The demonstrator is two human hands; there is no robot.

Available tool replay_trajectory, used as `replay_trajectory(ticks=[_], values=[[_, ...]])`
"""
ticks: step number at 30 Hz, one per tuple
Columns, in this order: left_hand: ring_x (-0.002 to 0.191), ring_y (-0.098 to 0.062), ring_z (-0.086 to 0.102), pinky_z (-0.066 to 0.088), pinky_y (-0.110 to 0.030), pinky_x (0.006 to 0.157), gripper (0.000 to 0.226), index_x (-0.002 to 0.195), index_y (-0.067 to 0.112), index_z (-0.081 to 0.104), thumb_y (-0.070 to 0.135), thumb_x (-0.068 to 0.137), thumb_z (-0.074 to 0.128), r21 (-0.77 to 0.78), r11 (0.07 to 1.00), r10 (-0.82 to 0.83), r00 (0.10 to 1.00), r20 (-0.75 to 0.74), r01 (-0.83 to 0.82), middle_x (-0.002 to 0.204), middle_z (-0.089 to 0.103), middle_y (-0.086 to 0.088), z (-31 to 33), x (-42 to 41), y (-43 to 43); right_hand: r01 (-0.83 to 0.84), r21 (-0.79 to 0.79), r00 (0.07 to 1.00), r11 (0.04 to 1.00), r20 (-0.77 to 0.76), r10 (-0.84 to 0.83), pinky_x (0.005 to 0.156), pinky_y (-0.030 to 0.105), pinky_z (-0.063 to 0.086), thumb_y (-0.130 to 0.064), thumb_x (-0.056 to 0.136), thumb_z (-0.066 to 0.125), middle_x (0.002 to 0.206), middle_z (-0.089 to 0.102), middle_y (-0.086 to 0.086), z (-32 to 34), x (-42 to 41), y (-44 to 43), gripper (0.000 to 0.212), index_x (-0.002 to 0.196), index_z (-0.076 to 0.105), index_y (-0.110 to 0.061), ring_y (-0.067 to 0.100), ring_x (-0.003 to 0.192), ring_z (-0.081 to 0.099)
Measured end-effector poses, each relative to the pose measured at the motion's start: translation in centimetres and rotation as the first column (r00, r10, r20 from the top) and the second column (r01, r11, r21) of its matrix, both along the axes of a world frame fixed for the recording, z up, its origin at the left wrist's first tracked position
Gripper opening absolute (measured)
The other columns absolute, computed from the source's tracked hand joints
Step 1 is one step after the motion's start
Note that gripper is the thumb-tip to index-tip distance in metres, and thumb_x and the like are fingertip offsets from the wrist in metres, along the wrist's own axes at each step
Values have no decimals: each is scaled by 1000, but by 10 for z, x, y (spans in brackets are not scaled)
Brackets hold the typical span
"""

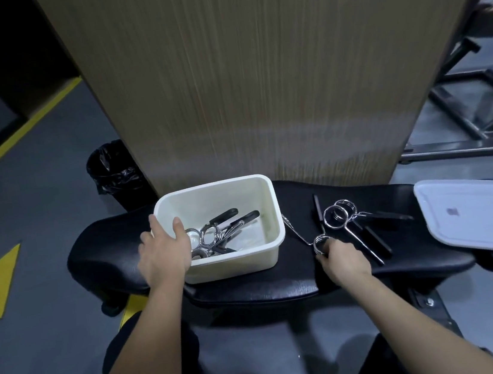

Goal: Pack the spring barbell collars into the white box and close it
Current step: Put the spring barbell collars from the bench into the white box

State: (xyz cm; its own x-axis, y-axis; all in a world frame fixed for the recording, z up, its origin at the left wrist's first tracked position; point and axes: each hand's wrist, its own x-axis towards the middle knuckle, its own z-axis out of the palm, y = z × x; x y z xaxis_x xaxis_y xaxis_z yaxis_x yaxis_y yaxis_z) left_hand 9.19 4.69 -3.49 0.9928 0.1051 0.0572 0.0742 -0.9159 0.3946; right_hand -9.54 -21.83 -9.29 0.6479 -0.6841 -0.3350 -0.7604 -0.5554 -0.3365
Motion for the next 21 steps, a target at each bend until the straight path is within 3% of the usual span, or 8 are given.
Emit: replay_trajectory(ticks=[3, 6, 10, 12, 14, 17, 21], values=[[121, -40, 49, 41, -51, 93, 69, 156, 24, 21, 61, 97, 19, -1, 1000, -3, 1000, 1, 3, 137, 48, -20, 1, 0, 0, -27, -55, 1000, 998, 12, 27, 79, 38, 49, -37, 95, 57, 110, 71, 14, 1, 1, -2, 25, 109, 69, -21, 39, 105, 64], [120, -40, 50, 41, -51, 92, 68, 155, 24, 21, 61, 97, 19, -1, 1000, -2, 1000, -5, 2, 136, 49, -20, 3, 0, 0, 32, -1, 987, 999, 156, -32, 78, 37, 51, -33, 93, 61, 96, 74, 13, -4, -2, -2, 18, 98, 75, -22, 39, 96, 67], [119, -40, 50, 42, -50, 90, 68, 155, 24, 22, 61, 97, 19, -1, 1000, -1, 1000, 0, 1, 135, 50, -20, 2, 0, 1, 142, 355, 851, 924, 434, -297, 69, 37, 58, -27, 91, 66, 58, 71, 1, 1, 1, 0, 20, 78, 76, -16, 21, 58, 68], [120, -39, 50, 42, -50, 91, 69, 155, 24, 22, 61, 97, 19, -5, 1000, -3, 1000, -3, 3, 136, 49, -19, 3, -1, 1, 133, 591, 707, 796, 506, -494, 61, 35, 58, -16, 93, 67, 60, 70, 6, 15, 8, 0, 15, 87, 76, -6, 19, 55, 66], [122, -38, 49, 41, -51, 92, 69, 156, 25, 21, 61, 97, 19, -15, 1000, -1, 1000, -4, 1, 138, 48, -18, 3, -1, 2, 62, 701, 597, 710, 544, -590, 58, 31, 58, -12, 93, 68, 68, 72, 14, 35, 16, -2, 12, 94, 74, -3, 22, 60, 69], [122, -37, 49, 42, -49, 92, 69, 156, 24, 21, 61, 98, 20, -22, 1000, -4, 1000, -1, 4, 139, 48, -18, 4, -2, 1, -56, 717, 514, 695, 617, -595, 58, 27, 58, -13, 93, 68, 73, 73, 17, 67, 25, -1, 7, 88, 73, -12, 22, 63, 71], [121, -36, 49, 42, -48, 90, 69, 156, 25, 20, 61, 98, 20, -16, 1000, -4, 1000, 1, 4, 139, 48, -17, 5, -2, 0, -148, 642, 550, 752, 686, -477, 59, 26, 59, -10, 93, 67, 70, 72, 15, 97, 39, 10, 9, 89, 74, -6, 22, 63, 69]])
